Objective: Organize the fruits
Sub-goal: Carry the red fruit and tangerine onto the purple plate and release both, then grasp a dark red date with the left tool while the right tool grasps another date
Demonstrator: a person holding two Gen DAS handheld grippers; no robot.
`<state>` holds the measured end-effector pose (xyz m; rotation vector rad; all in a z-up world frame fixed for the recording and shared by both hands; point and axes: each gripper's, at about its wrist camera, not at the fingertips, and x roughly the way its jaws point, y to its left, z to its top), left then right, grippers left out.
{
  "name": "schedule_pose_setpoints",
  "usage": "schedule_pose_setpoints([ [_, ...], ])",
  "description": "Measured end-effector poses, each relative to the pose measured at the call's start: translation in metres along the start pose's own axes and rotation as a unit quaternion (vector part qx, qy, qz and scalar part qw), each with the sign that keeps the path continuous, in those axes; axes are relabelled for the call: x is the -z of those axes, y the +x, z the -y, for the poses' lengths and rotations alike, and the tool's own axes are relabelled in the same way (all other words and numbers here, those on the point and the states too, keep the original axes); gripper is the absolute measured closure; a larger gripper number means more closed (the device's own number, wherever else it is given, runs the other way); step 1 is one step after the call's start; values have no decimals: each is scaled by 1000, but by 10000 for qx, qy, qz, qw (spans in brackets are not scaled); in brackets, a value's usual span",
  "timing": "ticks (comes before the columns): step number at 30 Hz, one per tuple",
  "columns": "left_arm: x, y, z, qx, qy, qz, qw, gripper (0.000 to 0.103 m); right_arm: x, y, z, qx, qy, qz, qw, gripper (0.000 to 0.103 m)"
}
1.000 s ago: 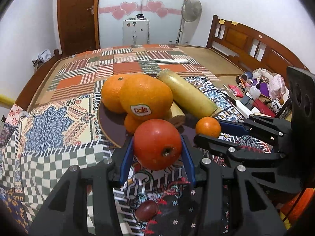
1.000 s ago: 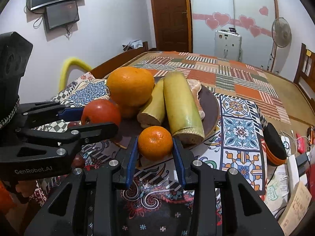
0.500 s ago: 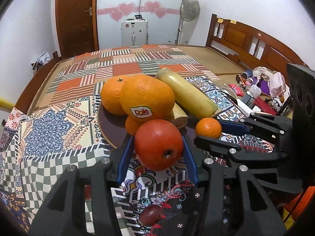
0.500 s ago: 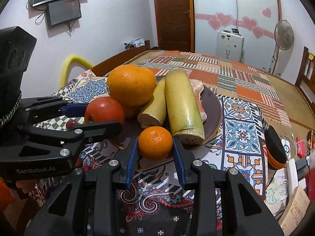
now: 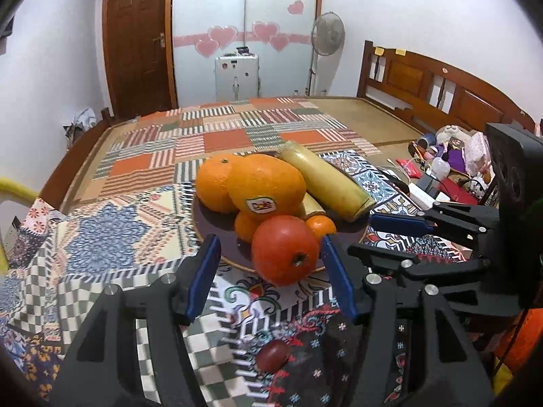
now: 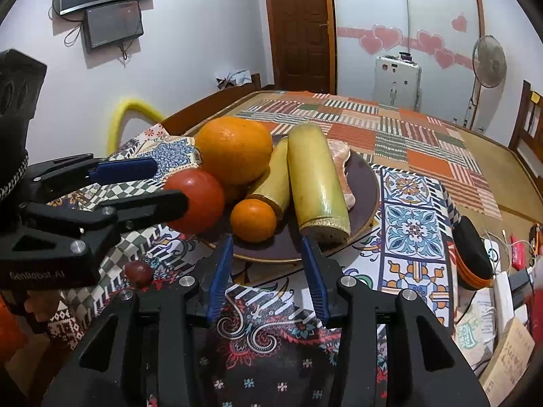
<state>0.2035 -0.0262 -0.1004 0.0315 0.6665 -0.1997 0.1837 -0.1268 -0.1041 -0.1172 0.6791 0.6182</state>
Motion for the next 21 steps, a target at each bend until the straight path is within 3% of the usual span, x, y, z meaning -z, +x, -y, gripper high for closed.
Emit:
schedule_pose_setpoints([
  [7, 9, -39, -20, -303, -121, 309, 9990, 37, -2, -19, -19, -69, -49, 211, 9997, 64],
  [21, 60, -67, -66, -583, -509, 25, 9970, 34, 9, 11, -62, -513, -101, -73, 9986, 64],
])
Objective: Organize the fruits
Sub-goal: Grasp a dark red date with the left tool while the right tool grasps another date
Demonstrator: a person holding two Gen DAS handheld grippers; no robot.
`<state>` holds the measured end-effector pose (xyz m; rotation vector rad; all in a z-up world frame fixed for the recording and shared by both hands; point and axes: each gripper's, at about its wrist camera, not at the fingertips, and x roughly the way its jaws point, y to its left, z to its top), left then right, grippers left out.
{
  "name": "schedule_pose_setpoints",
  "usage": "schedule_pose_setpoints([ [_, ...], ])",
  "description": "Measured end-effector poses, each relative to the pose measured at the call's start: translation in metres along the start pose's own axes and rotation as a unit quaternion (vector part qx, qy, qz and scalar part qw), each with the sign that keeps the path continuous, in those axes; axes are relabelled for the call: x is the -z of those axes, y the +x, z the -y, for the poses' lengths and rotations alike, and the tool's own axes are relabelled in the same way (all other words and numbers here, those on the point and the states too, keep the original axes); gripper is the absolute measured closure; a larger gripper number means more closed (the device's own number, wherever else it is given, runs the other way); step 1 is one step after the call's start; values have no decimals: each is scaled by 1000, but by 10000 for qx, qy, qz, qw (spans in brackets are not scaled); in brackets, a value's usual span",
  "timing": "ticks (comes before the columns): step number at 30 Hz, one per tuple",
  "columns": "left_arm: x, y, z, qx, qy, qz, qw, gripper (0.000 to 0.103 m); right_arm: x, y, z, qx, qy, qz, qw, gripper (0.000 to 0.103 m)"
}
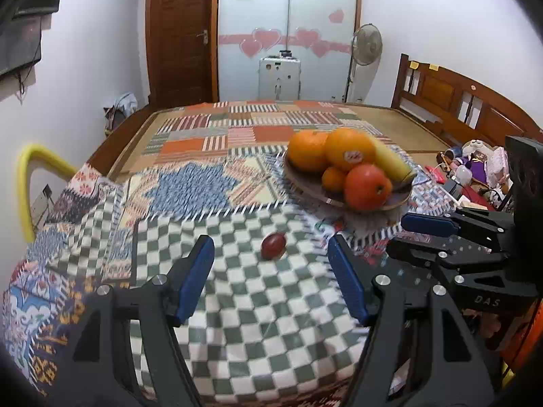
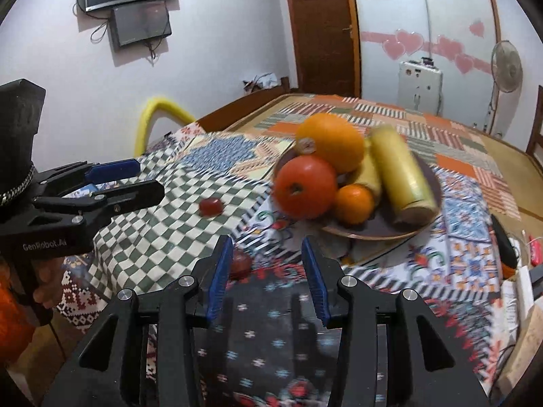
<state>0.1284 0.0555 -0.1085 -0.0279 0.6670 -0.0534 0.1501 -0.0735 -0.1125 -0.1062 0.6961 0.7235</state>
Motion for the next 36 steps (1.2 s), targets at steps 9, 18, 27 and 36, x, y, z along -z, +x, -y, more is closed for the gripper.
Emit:
schedule_pose_setpoints([
  [9, 27, 10, -20, 22, -151, -252, 9996, 36, 6, 25, -8, -197, -37, -336, 9992, 64],
  [18, 31, 21, -16, 206, -130, -460, 9986, 61, 7, 28, -15, -15, -160, -325, 9993, 76],
  [27, 7, 41, -5, 208, 8, -537, 9983, 62, 3, 7, 7, 53, 39, -4, 10000, 77],
  [36, -9, 76, 1, 96, 65, -806, 9967, 62, 0, -12, 37, 404, 198, 248, 9987, 77],
])
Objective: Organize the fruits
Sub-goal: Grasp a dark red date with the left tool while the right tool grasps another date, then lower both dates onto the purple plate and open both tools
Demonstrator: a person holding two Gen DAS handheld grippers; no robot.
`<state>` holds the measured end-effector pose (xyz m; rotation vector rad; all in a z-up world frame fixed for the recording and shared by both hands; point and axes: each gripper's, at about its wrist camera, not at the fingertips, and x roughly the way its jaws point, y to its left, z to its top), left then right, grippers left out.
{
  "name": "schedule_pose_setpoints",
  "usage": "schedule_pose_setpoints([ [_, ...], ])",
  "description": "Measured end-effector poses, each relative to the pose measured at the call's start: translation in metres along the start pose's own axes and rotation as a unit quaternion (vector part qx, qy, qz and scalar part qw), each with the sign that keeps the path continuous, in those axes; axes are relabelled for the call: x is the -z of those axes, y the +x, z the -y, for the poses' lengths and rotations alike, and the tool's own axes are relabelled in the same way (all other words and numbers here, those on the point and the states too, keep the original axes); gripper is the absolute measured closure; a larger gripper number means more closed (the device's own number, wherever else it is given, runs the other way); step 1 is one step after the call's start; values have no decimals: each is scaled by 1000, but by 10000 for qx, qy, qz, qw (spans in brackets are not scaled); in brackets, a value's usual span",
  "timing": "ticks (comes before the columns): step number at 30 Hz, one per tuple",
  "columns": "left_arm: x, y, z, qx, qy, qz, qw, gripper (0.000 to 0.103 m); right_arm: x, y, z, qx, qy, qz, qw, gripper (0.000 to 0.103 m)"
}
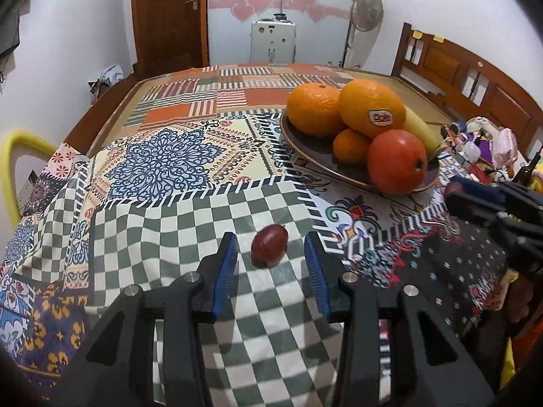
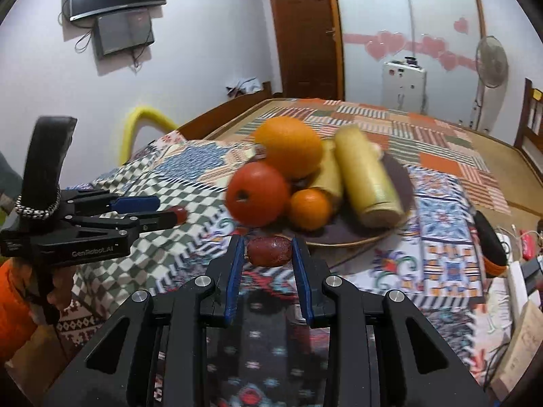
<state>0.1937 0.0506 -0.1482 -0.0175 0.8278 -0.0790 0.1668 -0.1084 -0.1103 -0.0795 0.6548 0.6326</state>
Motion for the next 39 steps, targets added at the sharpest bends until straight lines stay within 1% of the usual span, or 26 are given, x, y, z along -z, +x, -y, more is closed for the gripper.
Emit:
schedule_pose_setpoints([
  [1, -1, 2, 0, -61, -7, -7, 10000, 63, 0, -1, 2, 23, 12, 10, 10000, 77],
  [2, -1, 4, -1, -97, -18, -16, 9999, 66, 1, -2, 6, 46, 24, 25, 10000, 77],
  [3, -2, 7, -2, -55, -44, -61, 10000, 69, 1, -3, 7, 64, 28, 32, 10000, 77],
  [7, -1, 15, -2, 34, -62, -144, 9999, 74, 4, -3, 13, 141, 69, 32, 9999, 77],
  [9, -1, 15, 1, 13, -18, -123, 9999, 82, 6, -5, 17, 159, 98, 29, 9998, 77],
  [16, -2, 13, 2, -4, -25, -113, 9999, 84, 5, -11, 22, 212, 146, 94, 9996, 77],
  [23, -8, -9, 12, 36, 88, 126, 9999, 84, -1, -19, 31, 257, 180, 223, 9993, 77],
  [31, -35, -27, 33, 226, 239, 508, 9982, 84, -16, -26, 41, 393, 153, 440, 9981, 77],
  [35, -50, -23, 44, 297, 326, 618, 9971, 84, -25, -25, 52, 413, 173, 497, 9978, 77],
  [39, -62, -11, 48, 309, 339, 621, 9970, 84, -34, -19, 59, 408, 186, 489, 9978, 76],
])
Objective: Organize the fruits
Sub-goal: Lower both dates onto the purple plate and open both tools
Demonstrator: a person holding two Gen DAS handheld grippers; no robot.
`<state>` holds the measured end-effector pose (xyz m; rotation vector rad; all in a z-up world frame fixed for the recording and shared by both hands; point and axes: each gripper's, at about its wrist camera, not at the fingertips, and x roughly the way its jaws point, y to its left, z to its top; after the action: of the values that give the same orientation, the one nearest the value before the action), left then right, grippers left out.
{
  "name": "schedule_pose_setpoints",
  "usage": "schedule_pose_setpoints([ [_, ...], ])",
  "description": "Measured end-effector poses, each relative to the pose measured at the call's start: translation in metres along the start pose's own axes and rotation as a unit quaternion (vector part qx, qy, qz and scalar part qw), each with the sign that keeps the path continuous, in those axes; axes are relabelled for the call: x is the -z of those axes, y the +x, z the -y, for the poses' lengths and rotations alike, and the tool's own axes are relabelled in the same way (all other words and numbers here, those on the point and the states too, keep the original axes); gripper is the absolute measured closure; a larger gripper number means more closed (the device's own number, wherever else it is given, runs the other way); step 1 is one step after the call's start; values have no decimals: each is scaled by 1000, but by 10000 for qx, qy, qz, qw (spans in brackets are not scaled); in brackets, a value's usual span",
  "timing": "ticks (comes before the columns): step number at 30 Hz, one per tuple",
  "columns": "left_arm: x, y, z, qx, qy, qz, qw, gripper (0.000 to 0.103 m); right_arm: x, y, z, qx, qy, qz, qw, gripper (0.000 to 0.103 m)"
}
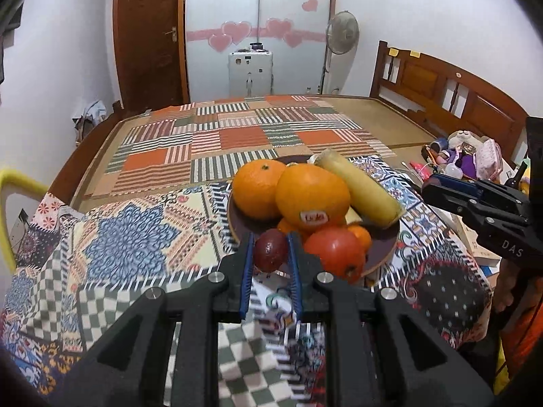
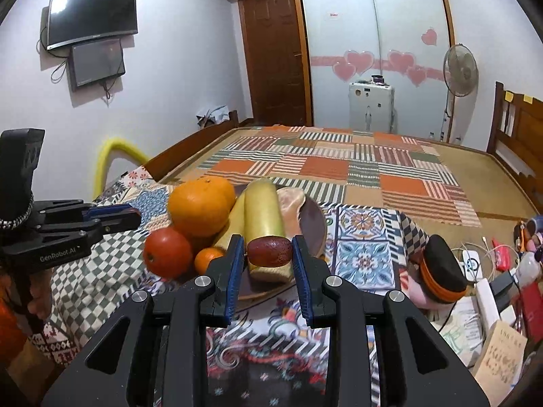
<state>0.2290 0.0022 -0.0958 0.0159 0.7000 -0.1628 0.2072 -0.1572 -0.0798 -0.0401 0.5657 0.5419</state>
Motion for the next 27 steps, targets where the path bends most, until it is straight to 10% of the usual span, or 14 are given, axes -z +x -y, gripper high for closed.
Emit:
schedule_pose_setpoints([
  [27, -2, 47, -9, -70, -159, -294, 9994, 72, 3, 24, -21, -151, -488, -126, 9986, 64],
])
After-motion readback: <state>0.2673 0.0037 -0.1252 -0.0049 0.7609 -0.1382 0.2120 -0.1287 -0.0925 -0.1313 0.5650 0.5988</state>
